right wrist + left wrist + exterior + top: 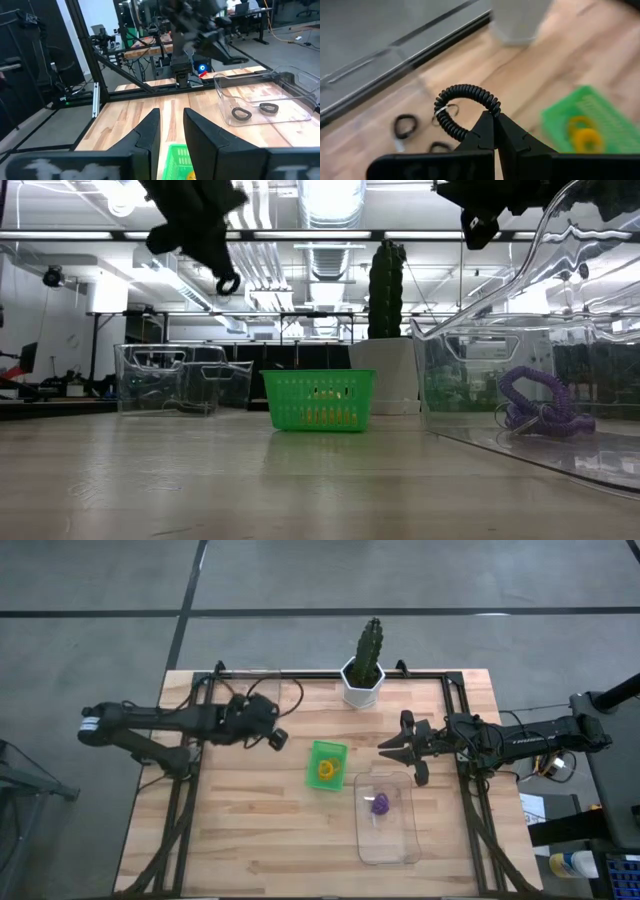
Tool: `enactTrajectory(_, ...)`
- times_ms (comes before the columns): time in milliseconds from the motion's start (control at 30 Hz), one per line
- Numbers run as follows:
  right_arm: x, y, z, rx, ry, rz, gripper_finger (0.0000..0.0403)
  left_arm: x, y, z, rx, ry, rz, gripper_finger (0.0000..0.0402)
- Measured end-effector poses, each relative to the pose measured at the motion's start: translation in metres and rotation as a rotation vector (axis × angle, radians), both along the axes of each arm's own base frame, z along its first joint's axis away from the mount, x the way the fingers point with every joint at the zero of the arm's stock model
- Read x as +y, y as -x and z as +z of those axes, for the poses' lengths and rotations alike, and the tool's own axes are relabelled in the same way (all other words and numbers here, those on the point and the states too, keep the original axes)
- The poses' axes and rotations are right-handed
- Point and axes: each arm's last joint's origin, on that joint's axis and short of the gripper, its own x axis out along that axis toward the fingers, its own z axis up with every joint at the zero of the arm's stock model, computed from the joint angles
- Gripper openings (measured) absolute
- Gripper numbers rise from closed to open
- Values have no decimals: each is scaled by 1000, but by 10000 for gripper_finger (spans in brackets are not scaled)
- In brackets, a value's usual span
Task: Sort spring keychains
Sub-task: Put the black spring keychain into the left transparent bin
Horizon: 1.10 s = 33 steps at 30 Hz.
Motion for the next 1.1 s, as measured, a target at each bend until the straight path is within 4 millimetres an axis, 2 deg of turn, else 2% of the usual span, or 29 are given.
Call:
enactTrajectory(133,0,0,0,0,-3,0,84,25,0,-10,108,16,42,0)
enactTrajectory(367,0,0,0,0,-3,1,75,75,4,-30,240,193,34,0)
enactTrajectory(600,0,0,0,1,-3,1,68,114,18,-39,281,280,21,0)
enactTrajectory(867,0,0,0,1,-3,1,79,137,26,-53,320,353,36,0)
enactTrajectory(1100,0,0,0,3,-3,0,84,138,25,-89,385,405,36,0)
